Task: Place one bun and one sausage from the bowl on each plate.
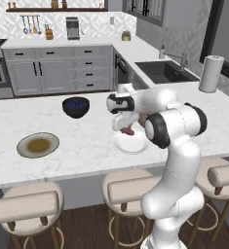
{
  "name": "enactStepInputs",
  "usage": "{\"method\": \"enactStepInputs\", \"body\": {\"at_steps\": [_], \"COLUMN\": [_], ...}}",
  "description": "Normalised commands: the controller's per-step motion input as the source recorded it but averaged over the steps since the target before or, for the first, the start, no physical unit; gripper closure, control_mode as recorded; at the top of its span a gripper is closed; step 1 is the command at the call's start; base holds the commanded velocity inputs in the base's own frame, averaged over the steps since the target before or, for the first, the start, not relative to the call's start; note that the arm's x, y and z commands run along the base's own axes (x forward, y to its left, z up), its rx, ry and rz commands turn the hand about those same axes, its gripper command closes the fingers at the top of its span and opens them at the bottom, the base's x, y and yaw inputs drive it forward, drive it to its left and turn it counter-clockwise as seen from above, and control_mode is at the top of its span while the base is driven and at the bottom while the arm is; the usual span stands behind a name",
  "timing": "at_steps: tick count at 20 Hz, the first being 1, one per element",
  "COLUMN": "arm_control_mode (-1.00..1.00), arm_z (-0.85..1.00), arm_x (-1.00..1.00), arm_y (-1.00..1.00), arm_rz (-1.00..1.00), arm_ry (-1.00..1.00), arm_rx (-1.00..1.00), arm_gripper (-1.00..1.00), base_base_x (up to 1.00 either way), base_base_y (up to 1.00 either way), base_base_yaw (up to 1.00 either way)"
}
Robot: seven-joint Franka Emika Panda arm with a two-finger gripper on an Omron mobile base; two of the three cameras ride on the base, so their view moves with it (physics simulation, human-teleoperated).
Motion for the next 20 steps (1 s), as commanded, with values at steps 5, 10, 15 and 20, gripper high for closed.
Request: {"method": "enactStepInputs", "body": {"at_steps": [5, 10, 15, 20], "arm_control_mode": [-1.0, -1.0, -1.0, -1.0], "arm_z": [-0.48, -0.18, -0.18, -0.04], "arm_x": [-0.03, 0.0, -0.01, -0.48], "arm_y": [0.06, 0.0, 0.0, 0.0], "arm_rz": [0.08, 0.0, 0.0, 0.0], "arm_ry": [0.0, 0.0, 0.0, -0.07], "arm_rx": [0.0, 0.0, 0.0, 0.0], "arm_gripper": [1.0, 1.0, 1.0, 1.0], "base_base_x": [0.0, 0.0, 0.0, 0.0], "base_base_y": [0.0, 0.0, 0.0, 0.0], "base_base_yaw": [0.0, 0.0, 0.0, 0.0]}}
